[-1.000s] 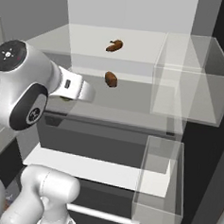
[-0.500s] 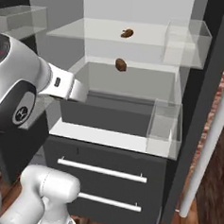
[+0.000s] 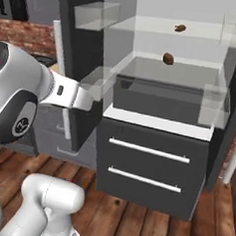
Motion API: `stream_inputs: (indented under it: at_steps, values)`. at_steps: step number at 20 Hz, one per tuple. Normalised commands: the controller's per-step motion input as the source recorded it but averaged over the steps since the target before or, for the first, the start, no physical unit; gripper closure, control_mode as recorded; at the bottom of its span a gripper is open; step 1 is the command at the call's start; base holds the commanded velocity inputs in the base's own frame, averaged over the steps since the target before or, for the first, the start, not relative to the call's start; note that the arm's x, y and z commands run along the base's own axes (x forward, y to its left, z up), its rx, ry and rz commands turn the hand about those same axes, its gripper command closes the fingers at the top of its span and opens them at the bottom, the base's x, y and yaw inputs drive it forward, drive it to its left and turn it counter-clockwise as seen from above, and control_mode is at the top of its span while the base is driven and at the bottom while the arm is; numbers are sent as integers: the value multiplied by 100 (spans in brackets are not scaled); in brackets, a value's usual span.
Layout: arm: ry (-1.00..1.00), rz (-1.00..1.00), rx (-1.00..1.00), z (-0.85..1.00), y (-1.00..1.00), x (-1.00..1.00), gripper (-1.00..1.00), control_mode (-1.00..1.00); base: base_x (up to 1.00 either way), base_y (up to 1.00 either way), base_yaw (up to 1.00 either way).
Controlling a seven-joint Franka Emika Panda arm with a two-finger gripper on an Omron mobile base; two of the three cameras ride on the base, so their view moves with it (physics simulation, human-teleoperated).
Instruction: Pick up the mango and banana from the fridge and place one fruit on each plate on the dining counter.
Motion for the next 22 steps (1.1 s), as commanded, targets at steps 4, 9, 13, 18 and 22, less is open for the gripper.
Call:
stream_inputs:
  at_steps: [4,9,13,18,22]
  values:
    - [0,0,0,0,0,0,100,100,-19,38,96]
    - [0,0,0,0,0,0,100,100,0,4,100]
    - [0,0,0,0,0,0,100,100,0,0,100]
    - [0,0,0,0,0,0,100,100,0,0,100]
    - [0,0,0,0,0,0,100,100,64,77,60]
